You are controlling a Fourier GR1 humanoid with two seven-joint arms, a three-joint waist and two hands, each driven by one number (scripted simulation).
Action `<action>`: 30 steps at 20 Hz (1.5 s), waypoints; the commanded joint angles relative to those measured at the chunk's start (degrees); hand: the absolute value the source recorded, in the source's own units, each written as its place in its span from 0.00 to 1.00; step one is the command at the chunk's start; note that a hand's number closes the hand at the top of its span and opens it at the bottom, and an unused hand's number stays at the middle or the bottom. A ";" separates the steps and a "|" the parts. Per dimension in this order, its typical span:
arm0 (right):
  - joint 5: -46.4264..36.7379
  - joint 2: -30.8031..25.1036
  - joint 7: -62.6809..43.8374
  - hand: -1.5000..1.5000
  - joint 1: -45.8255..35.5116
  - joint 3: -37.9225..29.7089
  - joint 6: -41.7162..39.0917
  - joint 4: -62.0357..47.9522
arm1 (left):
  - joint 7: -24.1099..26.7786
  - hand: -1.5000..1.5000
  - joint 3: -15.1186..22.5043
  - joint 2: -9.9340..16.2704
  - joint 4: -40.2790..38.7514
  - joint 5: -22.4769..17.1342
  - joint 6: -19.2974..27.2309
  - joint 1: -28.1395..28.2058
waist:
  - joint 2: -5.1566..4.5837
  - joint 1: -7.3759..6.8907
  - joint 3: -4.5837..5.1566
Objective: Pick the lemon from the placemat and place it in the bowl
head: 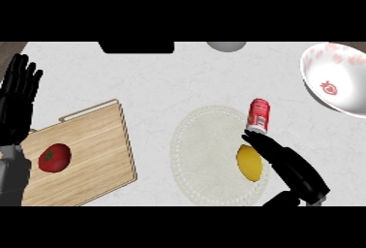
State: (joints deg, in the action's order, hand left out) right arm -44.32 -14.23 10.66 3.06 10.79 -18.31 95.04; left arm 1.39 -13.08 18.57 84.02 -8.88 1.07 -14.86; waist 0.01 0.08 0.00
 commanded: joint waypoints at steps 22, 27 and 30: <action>-4.34 1.75 10.21 1.00 -2.27 -3.87 9.38 -7.80 | 1.02 0.50 -1.28 -1.41 -1.36 2.45 0.09 -1.03 | 0.04 0.22 0.01; -2.89 -24.59 13.53 1.00 -3.41 -25.04 4.78 -25.95 | -0.29 0.50 -2.15 -1.15 1.39 0.69 0.01 -0.33 | -1.27 2.00 -0.35; -2.40 -32.77 15.12 1.00 -3.92 -30.78 4.05 -31.67 | -0.37 0.50 -2.02 -1.04 1.18 0.93 -0.13 0.21 | -1.52 1.74 -0.56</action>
State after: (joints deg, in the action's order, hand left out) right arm -47.12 -36.61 24.06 -0.99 -12.42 -13.04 70.11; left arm 1.21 -14.95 17.65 84.91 -7.86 0.67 -14.75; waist -1.05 1.63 -0.26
